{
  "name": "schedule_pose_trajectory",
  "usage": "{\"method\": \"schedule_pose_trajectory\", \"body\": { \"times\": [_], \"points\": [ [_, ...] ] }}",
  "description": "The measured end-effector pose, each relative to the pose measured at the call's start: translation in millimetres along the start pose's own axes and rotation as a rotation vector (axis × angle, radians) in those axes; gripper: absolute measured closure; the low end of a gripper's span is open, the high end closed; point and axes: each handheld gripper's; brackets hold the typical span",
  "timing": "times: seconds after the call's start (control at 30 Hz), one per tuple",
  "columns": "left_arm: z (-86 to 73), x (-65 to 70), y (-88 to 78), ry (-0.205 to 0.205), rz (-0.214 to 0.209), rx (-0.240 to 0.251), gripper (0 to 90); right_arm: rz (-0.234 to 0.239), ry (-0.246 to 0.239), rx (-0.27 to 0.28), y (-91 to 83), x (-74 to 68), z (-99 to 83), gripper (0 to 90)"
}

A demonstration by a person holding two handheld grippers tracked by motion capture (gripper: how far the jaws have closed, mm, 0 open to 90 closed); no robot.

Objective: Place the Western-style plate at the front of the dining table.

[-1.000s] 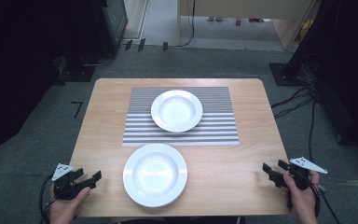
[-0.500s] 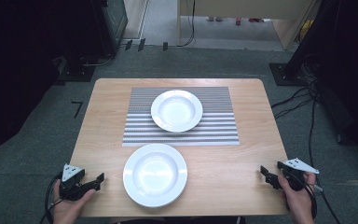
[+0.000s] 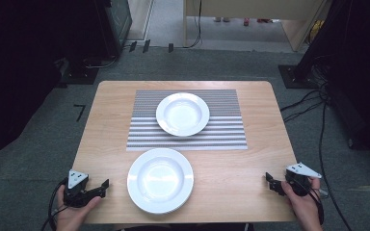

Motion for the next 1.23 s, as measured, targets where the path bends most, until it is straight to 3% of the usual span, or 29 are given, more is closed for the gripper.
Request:
{"method": "schedule_pose_trajectory", "body": {
  "times": [0.27, 1.23],
  "points": [
    [0.2, 5.6, 1.7, 0.036, 0.038, -0.012, 18.6, -0.003, 0.0, 0.001, 0.2, -0.7, -0.1, 14.0],
    [-2.7, 7.5, 1.8, 0.029, 0.052, 0.011, 18.6, -0.006, 0.003, 0.001, 0.2, -1.3, -0.3, 13.6]
  ]
}}
Point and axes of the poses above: each handheld gripper's, and its own axes: y roughly forward along the jaws, z roughly out of its top, x roughly to its right, and after that the axes turned 11 degrees about y, right-handed
